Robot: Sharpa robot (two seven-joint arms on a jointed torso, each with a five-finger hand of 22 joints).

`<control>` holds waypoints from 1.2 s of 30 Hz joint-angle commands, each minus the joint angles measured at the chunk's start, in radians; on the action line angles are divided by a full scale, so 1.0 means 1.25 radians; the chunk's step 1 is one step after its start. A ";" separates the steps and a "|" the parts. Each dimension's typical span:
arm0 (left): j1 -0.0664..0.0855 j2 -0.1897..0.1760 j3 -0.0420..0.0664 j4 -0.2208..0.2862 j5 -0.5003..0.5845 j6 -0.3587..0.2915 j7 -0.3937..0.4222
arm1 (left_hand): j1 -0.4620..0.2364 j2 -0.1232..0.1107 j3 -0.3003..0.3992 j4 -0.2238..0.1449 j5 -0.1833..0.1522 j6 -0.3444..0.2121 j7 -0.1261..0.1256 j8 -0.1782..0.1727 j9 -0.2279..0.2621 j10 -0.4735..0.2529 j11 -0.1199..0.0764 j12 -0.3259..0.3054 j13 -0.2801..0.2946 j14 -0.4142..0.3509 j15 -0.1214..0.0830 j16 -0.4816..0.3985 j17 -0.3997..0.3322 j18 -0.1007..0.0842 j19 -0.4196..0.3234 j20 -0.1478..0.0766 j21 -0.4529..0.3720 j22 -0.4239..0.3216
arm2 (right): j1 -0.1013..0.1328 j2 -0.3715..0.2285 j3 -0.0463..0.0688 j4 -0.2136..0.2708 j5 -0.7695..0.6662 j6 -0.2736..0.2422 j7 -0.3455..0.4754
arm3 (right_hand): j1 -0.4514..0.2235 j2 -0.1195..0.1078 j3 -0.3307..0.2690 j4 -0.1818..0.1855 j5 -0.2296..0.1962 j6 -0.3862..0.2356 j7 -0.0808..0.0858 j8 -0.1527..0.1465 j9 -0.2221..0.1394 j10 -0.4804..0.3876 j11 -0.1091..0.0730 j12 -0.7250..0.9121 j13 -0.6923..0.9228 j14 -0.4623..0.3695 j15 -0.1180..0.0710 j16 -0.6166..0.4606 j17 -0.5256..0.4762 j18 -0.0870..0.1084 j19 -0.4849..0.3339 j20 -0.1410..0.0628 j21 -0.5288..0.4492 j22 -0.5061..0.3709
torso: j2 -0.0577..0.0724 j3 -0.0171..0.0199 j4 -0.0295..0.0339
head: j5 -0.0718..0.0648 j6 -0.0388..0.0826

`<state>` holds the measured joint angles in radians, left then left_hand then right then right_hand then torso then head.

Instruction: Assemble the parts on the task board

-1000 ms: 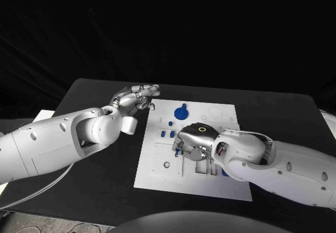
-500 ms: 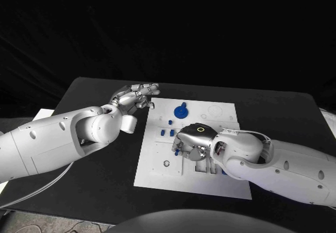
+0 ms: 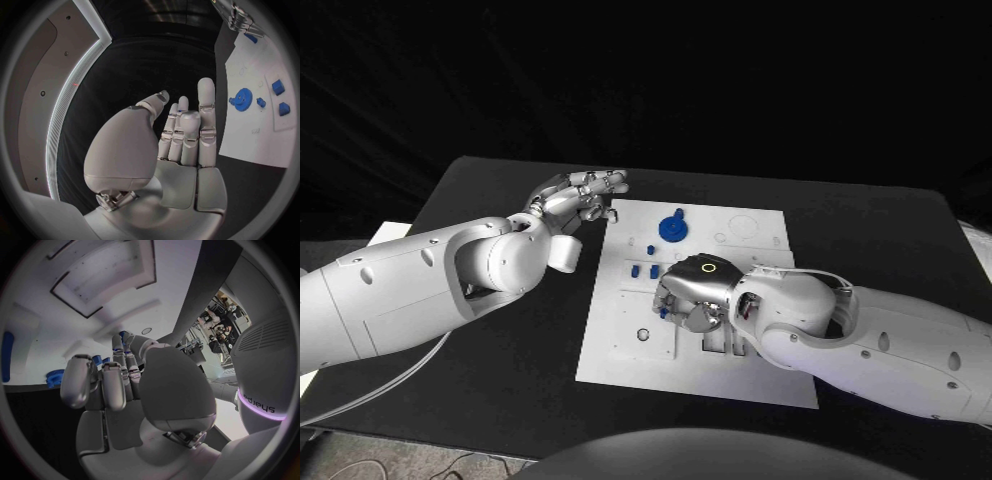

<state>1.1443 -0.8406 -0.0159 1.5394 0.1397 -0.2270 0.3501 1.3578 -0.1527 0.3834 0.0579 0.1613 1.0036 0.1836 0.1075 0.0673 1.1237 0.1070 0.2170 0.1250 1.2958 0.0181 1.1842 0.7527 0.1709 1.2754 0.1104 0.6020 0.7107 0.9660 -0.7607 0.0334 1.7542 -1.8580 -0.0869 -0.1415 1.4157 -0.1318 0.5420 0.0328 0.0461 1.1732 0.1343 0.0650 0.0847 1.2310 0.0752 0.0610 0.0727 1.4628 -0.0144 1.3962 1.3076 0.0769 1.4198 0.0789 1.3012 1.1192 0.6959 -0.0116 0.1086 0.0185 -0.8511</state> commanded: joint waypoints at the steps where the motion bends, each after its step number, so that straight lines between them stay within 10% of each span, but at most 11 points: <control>1: 0.000 0.000 0.000 0.001 0.000 0.014 0.001 | 0.002 0.005 -0.005 -0.001 -0.003 -0.005 0.001 0.001 -0.001 -0.007 0.000 0.003 0.001 -0.005 0.000 -0.003 -0.001 0.008 -0.001 0.002 -0.003 -0.001 | -0.002 0.003 -0.003 -0.001 -0.024 0.021 -0.009 | -0.018 -0.006 -0.011 0.004 0.006 -0.010 0.004 -0.001 -0.003 -0.019 0.001 -0.001 -0.005 0.050 0.004 0.001 0.020 0.010 -0.002 0.005 -0.003 -0.004 | -0.001 -0.0006 -0.0004 | -0.001 -0.001; 8: 0.000 -0.002 0.000 0.001 -0.002 0.014 -0.003 | 0.002 0.006 -0.006 -0.001 -0.003 -0.005 0.001 0.001 0.000 -0.008 0.000 0.006 0.001 -0.006 0.000 -0.004 -0.004 0.008 -0.001 0.002 -0.003 -0.001 | -0.002 0.002 -0.005 -0.008 -0.024 -0.030 -0.020 | -0.054 -0.037 -0.065 0.007 0.006 -0.122 0.028 -0.003 -0.017 -0.157 0.029 0.003 -0.008 0.045 0.026 -0.013 -0.001 0.026 -0.030 0.025 -0.059 -0.090 | -0.001 -0.0002 -0.0003 | -0.003 0.000; 22: 0.000 -0.008 -0.001 -0.005 -0.009 0.014 -0.006 | 0.004 0.009 -0.006 -0.002 -0.003 -0.006 0.002 0.003 0.000 -0.010 0.000 0.009 0.002 -0.007 0.001 -0.003 -0.005 0.008 -0.002 0.003 -0.004 -0.002 | -0.002 -0.088 0.009 0.065 -0.012 -0.114 -0.026 | -0.049 -0.025 -0.090 0.006 0.011 -0.110 0.029 0.002 -0.013 -0.134 0.026 0.030 -0.005 0.043 0.024 -0.020 -0.014 0.029 -0.029 0.025 -0.071 -0.105 | -0.001 0.0002 -0.0011 | -0.015 0.015; 29: 0.000 -0.010 -0.001 -0.002 -0.009 0.015 -0.007 | 0.004 0.009 -0.006 -0.002 -0.003 -0.006 0.002 0.003 0.000 -0.010 0.000 0.009 0.002 -0.007 0.001 -0.003 -0.005 0.008 -0.002 0.003 -0.004 -0.002 | 0.048 -0.177 0.021 0.081 -0.001 -0.093 -0.063 | -0.060 -0.041 -0.117 0.014 0.005 -0.108 0.016 -0.001 -0.014 -0.140 0.019 0.032 -0.007 0.041 0.019 -0.025 -0.022 0.029 -0.029 0.024 -0.077 -0.113 | -0.002 -0.0016 -0.0052 | -0.040 0.028; 36: 0.000 -0.008 -0.001 0.001 -0.009 0.016 -0.006 | 0.004 0.009 -0.006 -0.002 -0.003 -0.006 0.002 0.003 0.000 -0.010 0.000 0.009 0.002 -0.007 0.001 -0.003 -0.005 0.008 -0.002 0.003 -0.004 -0.002 | 0.077 -0.224 0.023 0.056 -0.011 -0.068 -0.083 | -0.020 -0.041 -0.270 0.064 0.012 -0.122 0.001 -0.002 -0.015 -0.182 0.024 0.025 -0.007 0.038 0.023 -0.044 -0.048 0.033 -0.032 0.029 -0.101 -0.142 | -0.002 -0.0010 -0.0046 | -0.054 0.036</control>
<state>1.1442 -0.8522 -0.0180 1.5375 0.1349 -0.2259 0.3392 1.3618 -0.1487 0.3806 0.0551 0.1613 1.0037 0.1836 0.1075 0.0674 1.1166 0.1070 0.2239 0.1268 1.2958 0.0180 1.1842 0.7480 0.1709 1.2754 0.1104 0.6021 0.7098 1.0612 -1.0400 0.0632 1.8254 -1.8619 -0.1981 -0.2124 1.3840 -0.1824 0.2172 0.1087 0.0562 1.0209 0.1398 0.0643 0.0673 1.0111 0.1054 0.0905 0.0631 1.4647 0.0126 1.3464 1.2489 0.1078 1.3801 0.1146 1.1771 0.9426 0.6932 -0.0133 0.1026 -0.0449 -0.8090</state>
